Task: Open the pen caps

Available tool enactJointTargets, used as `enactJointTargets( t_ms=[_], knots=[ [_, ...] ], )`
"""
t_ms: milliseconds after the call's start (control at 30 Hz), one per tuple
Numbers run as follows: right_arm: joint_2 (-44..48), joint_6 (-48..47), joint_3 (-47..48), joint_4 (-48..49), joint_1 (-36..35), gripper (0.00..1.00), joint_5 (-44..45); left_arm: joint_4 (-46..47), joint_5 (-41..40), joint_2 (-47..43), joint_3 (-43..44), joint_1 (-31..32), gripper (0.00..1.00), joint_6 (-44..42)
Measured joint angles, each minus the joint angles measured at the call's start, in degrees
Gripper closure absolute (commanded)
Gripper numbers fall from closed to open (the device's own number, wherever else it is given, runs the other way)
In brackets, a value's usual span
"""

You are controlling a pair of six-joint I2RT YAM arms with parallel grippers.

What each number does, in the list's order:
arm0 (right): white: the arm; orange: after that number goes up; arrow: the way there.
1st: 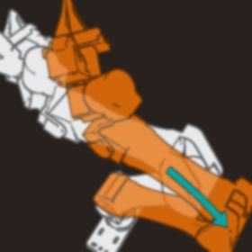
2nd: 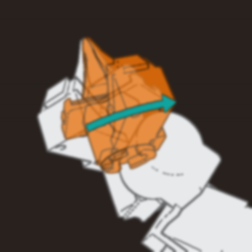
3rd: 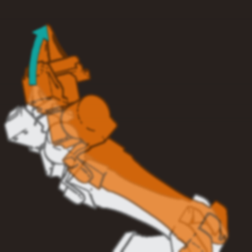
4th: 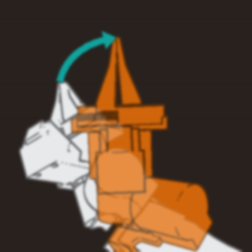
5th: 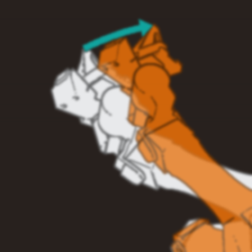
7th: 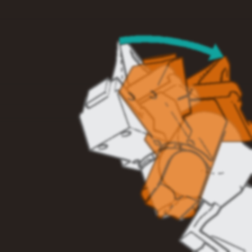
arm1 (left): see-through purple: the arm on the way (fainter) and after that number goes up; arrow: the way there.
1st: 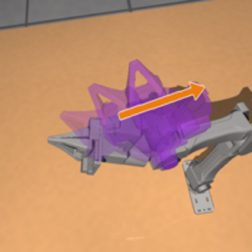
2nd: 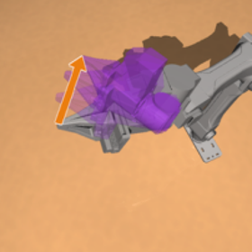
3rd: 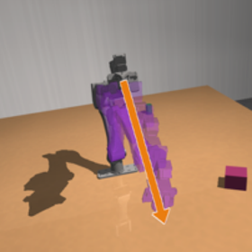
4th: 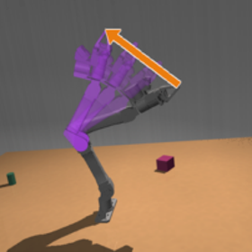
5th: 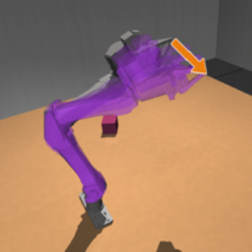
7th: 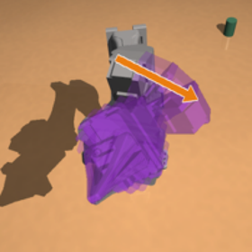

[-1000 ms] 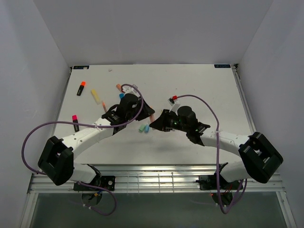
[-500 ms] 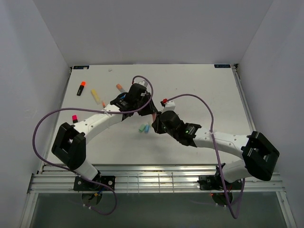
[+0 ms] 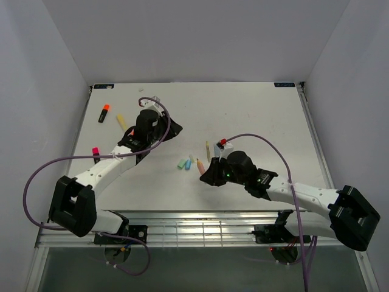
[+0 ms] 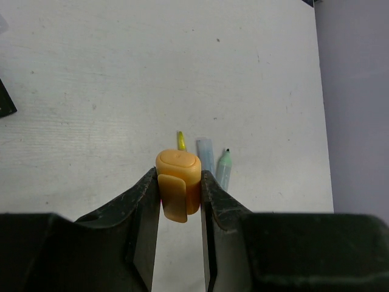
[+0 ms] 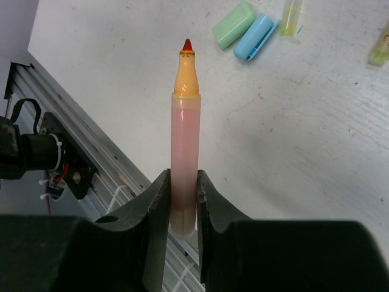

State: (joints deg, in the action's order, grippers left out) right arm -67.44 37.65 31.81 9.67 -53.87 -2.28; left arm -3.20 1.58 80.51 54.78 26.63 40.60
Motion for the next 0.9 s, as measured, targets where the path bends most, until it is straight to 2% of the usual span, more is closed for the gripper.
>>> enactJointTargets(
  t_ms=[167, 333, 533, 700, 900],
  knots=[
    [3.63, 0.94, 0.46, -2.14, 3.54, 0.92, -2.45, -0.07, 0.87, -3.69, -1.09, 1.03, 1.0, -0.39],
    [4.85, 0.07, 3.69, -9.7, 11.47, 0.92, 1.16, -3.32, 3.28, -3.76, -1.84, 1.01, 1.0, -3.78],
    [4.7, -2.49, 4.39, -16.96, 19.15, 0.92, 4.87, -5.2, 6.1, -4.15, -9.9, 0.96, 0.98, -7.41],
    [3.15, -4.09, 4.33, -18.75, 24.55, 0.92, 4.9, -5.79, 8.07, -2.12, -14.27, 0.96, 1.0, -8.41],
    [1.16, -5.51, 2.84, -18.97, 27.3, 0.92, 4.44, -3.54, 8.94, -0.33, -16.83, 0.96, 0.98, -8.68]
  ],
)
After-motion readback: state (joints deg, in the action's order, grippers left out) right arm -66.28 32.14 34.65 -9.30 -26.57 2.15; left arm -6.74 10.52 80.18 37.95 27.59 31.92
